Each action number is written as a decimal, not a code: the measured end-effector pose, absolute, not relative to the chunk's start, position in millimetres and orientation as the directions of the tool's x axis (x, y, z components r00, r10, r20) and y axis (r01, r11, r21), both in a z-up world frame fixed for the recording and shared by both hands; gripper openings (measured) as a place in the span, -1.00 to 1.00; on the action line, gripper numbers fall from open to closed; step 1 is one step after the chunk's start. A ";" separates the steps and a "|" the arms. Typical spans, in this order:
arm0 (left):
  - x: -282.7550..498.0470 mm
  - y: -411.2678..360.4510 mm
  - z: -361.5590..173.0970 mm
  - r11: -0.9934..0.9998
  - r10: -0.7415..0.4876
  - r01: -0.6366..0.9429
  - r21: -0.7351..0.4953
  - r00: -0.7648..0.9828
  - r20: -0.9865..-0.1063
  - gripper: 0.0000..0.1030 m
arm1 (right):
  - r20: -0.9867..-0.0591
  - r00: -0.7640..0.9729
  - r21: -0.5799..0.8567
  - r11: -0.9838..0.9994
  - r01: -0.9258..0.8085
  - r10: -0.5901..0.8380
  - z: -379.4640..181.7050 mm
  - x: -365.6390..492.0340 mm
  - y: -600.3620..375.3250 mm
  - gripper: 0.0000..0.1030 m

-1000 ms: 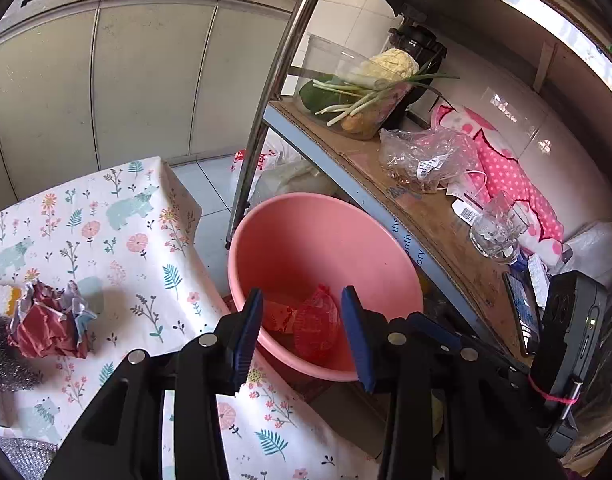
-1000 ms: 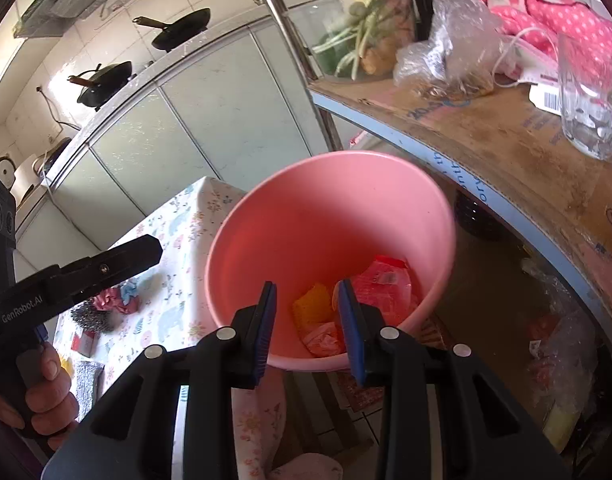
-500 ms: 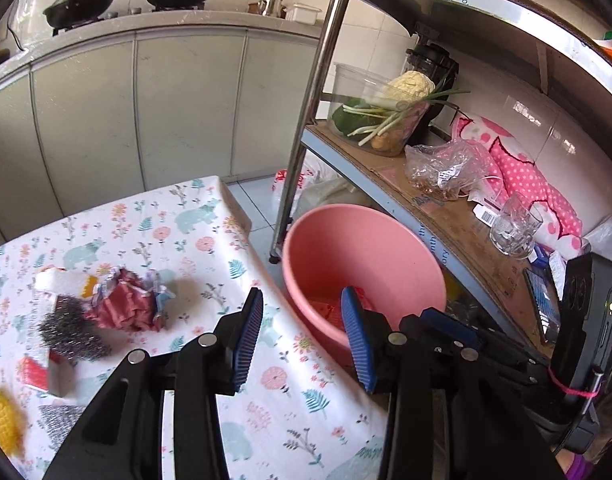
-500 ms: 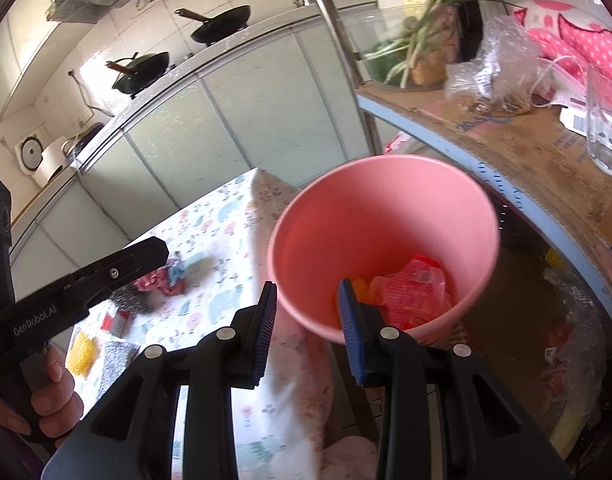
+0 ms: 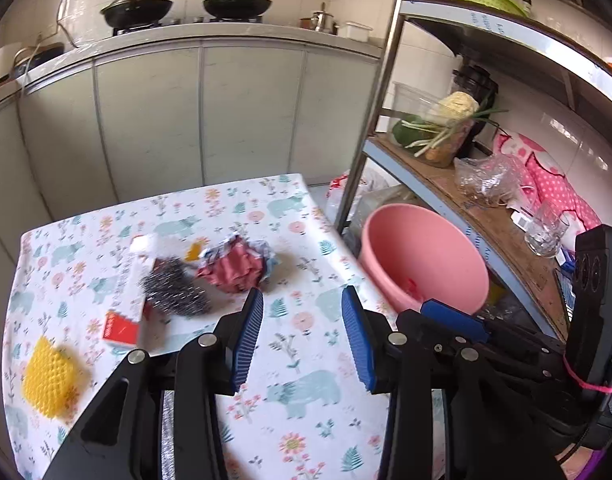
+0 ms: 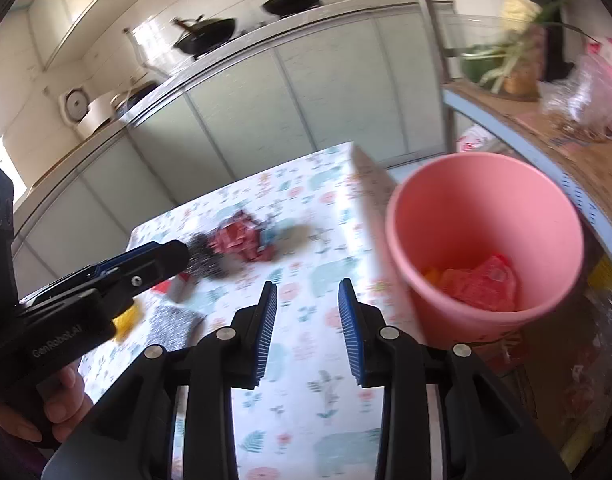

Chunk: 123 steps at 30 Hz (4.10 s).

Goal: Collect trash
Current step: 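Move both grippers back over the table, then grasp the large yellow foam net with the left gripper while the right gripper grasps the steel wool scrubber, then carry the foam net and steel wool over the pink bucket and open both grippers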

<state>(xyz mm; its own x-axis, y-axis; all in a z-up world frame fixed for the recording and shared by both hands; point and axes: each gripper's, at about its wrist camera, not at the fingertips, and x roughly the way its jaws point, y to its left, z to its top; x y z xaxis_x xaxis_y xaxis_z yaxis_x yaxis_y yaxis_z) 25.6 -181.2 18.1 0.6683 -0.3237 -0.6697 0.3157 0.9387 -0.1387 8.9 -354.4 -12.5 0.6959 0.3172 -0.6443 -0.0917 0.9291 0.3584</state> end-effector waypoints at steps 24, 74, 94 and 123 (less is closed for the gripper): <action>0.0 49.9 -41.6 0.997 -0.036 -0.022 -0.067 0.669 -0.743 -0.22 | -0.716 0.461 0.419 0.851 -0.318 0.524 -44.4 4.2 -235.2 -0.33; 16.1 65.4 -70.6 0.993 -0.079 -0.017 -0.121 0.662 -0.745 -0.76 | -0.700 0.554 0.311 0.891 -0.331 0.451 -32.0 30.7 -221.3 -0.31; 4.3 64.3 -42.6 0.976 -0.143 -0.017 -0.216 0.698 -0.702 -0.76 | -0.741 0.554 0.165 0.903 -0.396 0.379 -49.7 120.9 -191.5 -0.45; -3.1 -48.3 17.7 0.940 -0.339 0.236 -0.245 0.720 -0.606 -0.76 | -0.598 0.676 0.352 0.899 -0.260 0.430 8.3 0.5 -324.5 -0.56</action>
<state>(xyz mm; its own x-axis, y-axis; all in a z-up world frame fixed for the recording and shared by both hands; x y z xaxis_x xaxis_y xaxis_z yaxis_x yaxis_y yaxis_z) -3.1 -48.3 17.7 0.7198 -0.3389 -0.6058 0.2361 0.9402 -0.2454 0.5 -324.5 8.3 0.6765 0.4298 -0.5981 -0.2598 0.8991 0.3522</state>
